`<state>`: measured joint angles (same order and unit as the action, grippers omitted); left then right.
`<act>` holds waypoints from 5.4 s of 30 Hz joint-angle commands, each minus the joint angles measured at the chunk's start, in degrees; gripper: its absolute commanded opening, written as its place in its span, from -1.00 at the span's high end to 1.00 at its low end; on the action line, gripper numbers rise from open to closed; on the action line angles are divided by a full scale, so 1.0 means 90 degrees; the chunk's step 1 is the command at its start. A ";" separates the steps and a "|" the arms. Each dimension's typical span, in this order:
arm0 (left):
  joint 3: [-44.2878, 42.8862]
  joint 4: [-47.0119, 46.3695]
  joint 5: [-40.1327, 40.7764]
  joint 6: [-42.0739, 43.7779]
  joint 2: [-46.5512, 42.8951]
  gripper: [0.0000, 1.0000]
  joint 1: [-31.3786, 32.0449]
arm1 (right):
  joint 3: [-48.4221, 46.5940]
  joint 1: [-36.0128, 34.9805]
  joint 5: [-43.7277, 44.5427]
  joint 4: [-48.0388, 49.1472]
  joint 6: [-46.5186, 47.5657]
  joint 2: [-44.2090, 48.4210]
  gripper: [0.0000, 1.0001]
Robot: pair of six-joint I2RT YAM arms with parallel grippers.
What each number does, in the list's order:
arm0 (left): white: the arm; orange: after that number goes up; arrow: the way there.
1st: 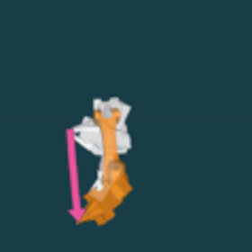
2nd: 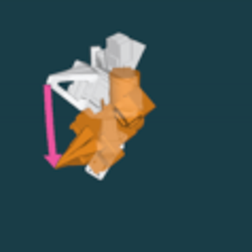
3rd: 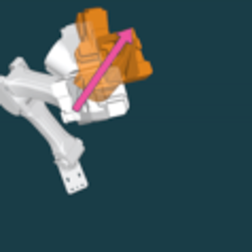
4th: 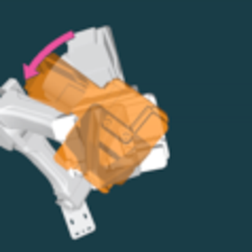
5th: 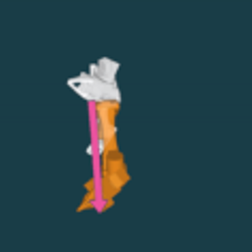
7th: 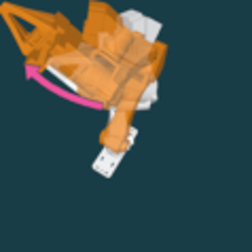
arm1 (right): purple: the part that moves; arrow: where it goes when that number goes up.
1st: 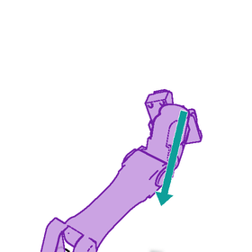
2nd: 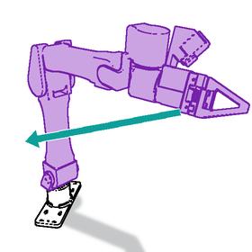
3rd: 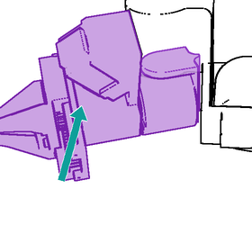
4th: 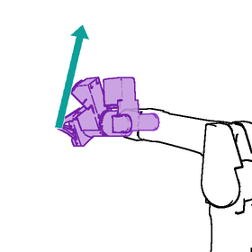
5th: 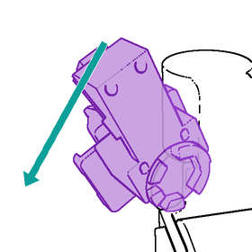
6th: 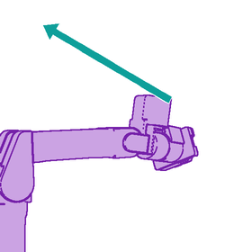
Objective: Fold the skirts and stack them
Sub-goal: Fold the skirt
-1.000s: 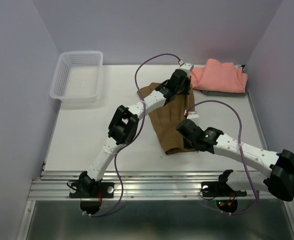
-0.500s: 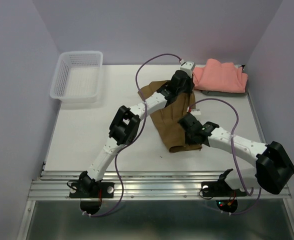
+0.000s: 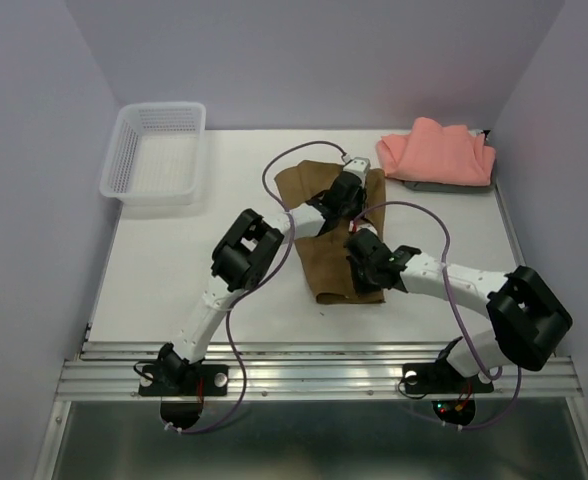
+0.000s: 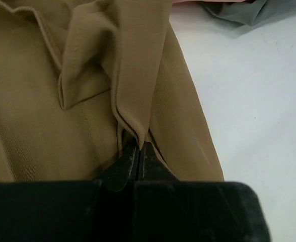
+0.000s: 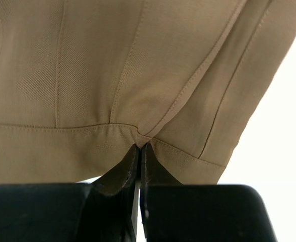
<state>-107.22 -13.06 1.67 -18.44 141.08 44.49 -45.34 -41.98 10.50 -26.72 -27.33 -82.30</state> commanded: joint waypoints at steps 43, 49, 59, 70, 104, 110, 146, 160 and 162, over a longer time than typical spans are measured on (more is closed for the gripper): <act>0.0898 -0.0893 0.0469 0.0525 -0.2902 1.00 -0.0080 | 0.0009 -0.1205 0.0542 -0.0849 -0.1465 0.2739 0.99; 0.0371 -0.0766 0.0098 0.1071 -0.2248 1.00 0.0193 | 0.0087 -0.1205 0.0747 -0.1073 -0.1680 0.2592 0.99; -0.1015 -0.0181 -0.0079 0.1599 -0.0717 1.00 0.0477 | 0.0467 -0.0972 0.1206 -0.1123 -0.1807 0.2124 0.99; -0.1934 0.0230 0.0448 0.1443 0.0272 0.91 0.0486 | 0.0975 -0.0522 0.0806 -0.0635 -0.1817 0.1733 0.99; -0.1224 0.0299 0.0673 0.1287 -0.1523 -0.97 0.0477 | -0.0225 -0.0463 0.1773 -0.1954 -0.1925 0.2415 -1.00; 0.1762 -0.0061 0.1444 0.0742 -0.3680 -0.97 0.0467 | -0.0548 -0.0463 0.1792 -0.1213 -0.1455 0.2963 -1.00; 0.8192 -0.2564 -0.4494 -0.0715 -0.5011 -0.97 0.0555 | 0.2459 0.0318 -0.1841 0.2403 -0.2109 0.2719 -1.00; 0.7578 -0.1304 -0.2940 -0.0325 -0.6327 -0.94 0.0574 | 0.1241 0.0387 -0.1217 0.1290 -0.1612 0.3051 -1.00; 0.7548 -0.1196 -0.2833 -0.0276 -0.6737 -0.97 0.0623 | 0.0667 0.0387 -0.0671 0.0949 -0.1534 0.3032 -1.00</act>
<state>-35.99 -26.87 -27.07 -23.46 87.96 49.76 -30.13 -38.92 -1.58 -14.96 -43.90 -55.57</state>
